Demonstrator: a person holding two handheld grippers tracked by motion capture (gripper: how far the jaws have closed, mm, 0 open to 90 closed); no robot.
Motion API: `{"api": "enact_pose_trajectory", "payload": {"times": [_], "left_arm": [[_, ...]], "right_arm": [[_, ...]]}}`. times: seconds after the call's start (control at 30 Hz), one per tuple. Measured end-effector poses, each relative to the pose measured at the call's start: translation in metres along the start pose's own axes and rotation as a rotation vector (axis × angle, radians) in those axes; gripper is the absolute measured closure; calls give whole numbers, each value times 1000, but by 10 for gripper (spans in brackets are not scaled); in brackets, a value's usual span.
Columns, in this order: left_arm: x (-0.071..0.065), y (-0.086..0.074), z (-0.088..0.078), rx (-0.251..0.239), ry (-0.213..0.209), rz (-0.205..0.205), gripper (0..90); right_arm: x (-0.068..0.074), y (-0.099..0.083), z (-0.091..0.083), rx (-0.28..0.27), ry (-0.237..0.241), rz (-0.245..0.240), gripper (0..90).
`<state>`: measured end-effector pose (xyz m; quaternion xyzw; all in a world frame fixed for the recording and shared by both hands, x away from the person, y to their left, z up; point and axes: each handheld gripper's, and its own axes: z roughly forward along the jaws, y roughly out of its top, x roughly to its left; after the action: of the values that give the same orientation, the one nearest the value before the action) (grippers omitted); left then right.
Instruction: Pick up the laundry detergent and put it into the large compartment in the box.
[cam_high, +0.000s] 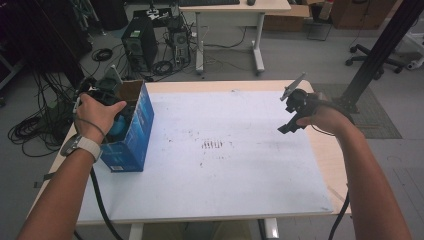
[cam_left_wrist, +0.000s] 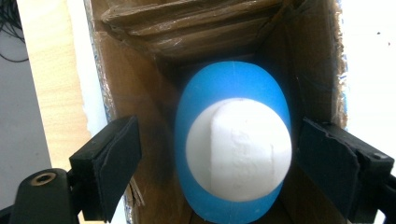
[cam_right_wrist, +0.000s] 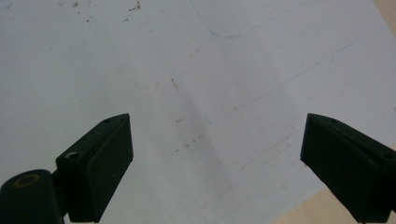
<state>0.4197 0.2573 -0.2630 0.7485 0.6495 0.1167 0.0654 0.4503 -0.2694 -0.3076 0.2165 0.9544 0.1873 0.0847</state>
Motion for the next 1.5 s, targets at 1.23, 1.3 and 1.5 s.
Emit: {"api": "enact_pose_trajectory", "payload": {"times": [1.23,1.3,1.5], "left_arm": [[-6,-2,-51,-26,-35,91,121],[-7,-2,-54,-29,-42,100,121],[-16,-2,-67,-41,-51,141,121]], "right_arm": [[7,-3,-12,-9,-2,5,95],[8,-3,-14,-15,0,6,95],[8,-5,-18,-14,-9,8,95]]}}
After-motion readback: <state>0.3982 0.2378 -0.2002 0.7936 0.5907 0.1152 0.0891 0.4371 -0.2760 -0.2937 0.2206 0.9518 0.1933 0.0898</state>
